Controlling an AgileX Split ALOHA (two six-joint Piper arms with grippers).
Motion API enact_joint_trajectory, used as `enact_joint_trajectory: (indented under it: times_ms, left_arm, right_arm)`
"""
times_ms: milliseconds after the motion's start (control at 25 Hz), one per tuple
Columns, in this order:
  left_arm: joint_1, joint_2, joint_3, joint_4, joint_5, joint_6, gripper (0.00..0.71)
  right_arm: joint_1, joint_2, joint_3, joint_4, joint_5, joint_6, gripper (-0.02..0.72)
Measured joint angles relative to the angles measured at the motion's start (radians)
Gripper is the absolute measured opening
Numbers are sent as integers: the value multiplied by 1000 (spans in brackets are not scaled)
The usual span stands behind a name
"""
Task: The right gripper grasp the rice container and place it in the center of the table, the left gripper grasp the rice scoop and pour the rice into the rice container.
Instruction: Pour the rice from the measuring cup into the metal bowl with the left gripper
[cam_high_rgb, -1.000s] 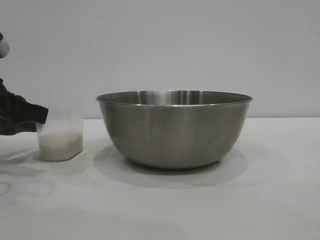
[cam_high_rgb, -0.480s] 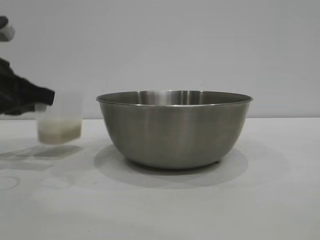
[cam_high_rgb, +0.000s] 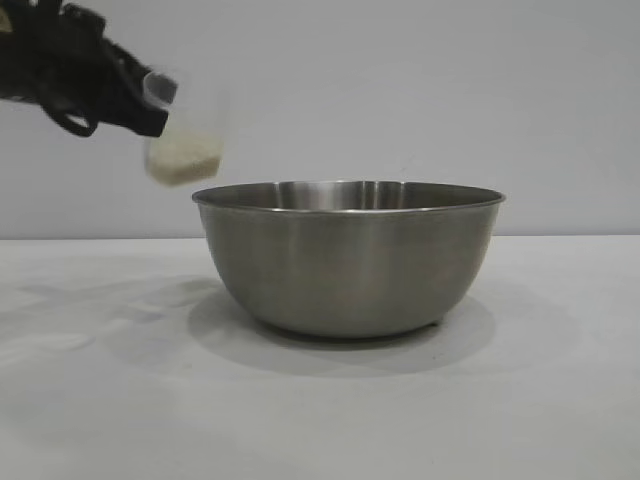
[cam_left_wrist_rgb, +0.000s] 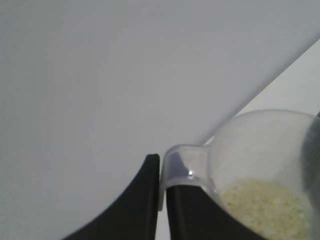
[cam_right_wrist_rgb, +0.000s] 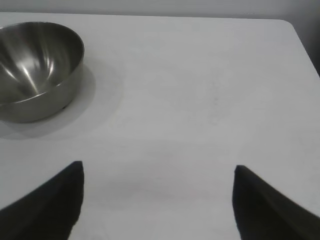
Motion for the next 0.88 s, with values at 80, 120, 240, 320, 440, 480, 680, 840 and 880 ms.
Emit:
enact_joint_trajectory:
  times_ms: [80, 120, 240, 320, 440, 480, 680, 840, 880]
  left_arm:
    - [0, 0, -38, 44, 0, 4, 0]
    - [0, 0, -57, 67, 0, 8, 0]
    - [0, 0, -100, 158, 0, 12, 0]
    - [0, 0, -121, 213, 0, 15, 0]
    - [-2, 0, -149, 307, 0, 68, 0]
    - [-6, 0, -153, 330, 0, 97, 0]
    - [-69, 0, -159, 362, 0, 307, 0]
    - [-114, 0, -159, 363, -2, 483, 0]
    - [-121, 0, -159, 363, -2, 514, 0]
  right_arm:
    - [0, 0, 0, 0, 0, 0, 573]
    - [0, 0, 0, 0, 0, 0, 573]
    - [0, 0, 0, 0, 0, 0, 573]
    - [0, 0, 0, 0, 0, 0, 573]
    - [0, 0, 0, 0, 0, 0, 573]
    - [0, 0, 0, 0, 0, 0, 573]
    - [0, 0, 0, 0, 0, 0, 573]
    - [0, 0, 0, 0, 0, 0, 573]
    - [0, 0, 0, 0, 0, 0, 573]
